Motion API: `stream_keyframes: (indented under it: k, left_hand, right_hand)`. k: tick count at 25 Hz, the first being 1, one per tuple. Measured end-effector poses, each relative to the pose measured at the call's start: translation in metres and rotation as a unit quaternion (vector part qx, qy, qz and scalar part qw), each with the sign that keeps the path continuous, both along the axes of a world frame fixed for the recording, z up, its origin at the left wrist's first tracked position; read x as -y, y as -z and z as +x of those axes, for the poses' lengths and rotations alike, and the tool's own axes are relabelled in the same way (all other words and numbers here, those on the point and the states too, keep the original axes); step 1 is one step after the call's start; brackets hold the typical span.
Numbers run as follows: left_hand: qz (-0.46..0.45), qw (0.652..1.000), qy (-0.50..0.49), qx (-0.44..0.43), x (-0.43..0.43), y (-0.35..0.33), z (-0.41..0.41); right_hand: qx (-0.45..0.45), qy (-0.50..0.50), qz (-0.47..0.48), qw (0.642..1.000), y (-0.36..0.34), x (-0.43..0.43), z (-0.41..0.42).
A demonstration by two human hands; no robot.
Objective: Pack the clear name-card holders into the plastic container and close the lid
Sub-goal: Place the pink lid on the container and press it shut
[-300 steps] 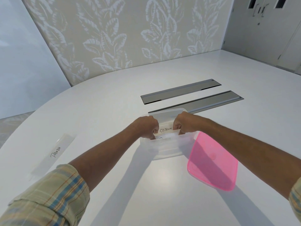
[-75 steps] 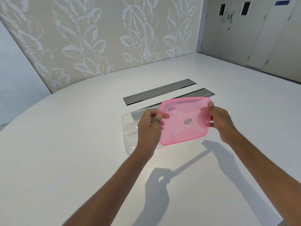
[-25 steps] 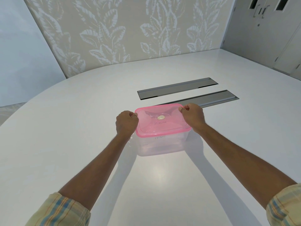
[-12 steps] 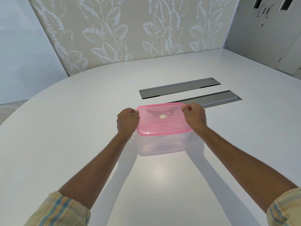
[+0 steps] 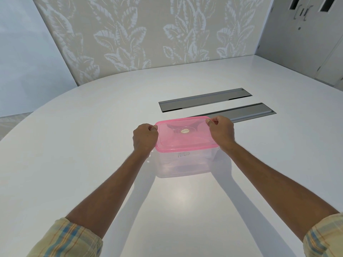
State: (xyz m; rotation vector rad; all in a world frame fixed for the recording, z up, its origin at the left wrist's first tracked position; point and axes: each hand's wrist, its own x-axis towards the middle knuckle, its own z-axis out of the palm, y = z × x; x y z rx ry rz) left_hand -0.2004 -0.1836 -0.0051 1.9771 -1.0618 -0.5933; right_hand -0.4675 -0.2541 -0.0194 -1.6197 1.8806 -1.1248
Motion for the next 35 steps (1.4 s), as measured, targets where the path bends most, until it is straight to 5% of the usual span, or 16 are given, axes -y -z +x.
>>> stream_keyframes:
  k: [13,19,25,30,35]
  left_hand:
    - [0.011,0.995,0.027,0.090,-0.009,0.006,-0.012]
    - [-0.001,0.992,0.046,0.121,-0.017,0.010,-0.015]
    - [-0.174,0.902,0.256,0.302,-0.042,0.039,-0.024]
    - [-0.158,0.840,0.335,0.396,-0.048,0.048,-0.005]
    - [-0.166,0.833,0.334,0.408,-0.051,0.048,-0.001]
  right_hand:
    - [-0.018,-0.009,0.001,1.000,0.004,-0.007,-0.001]
    - [0.030,0.023,0.125,0.991,0.007,-0.014,-0.007]
    - [0.057,0.023,0.122,0.991,0.005,-0.018,-0.007]
    - [-0.118,-0.026,-0.050,0.991,0.000,-0.026,-0.009]
    - [-0.275,-0.223,-0.235,0.905,0.005,-0.053,-0.020]
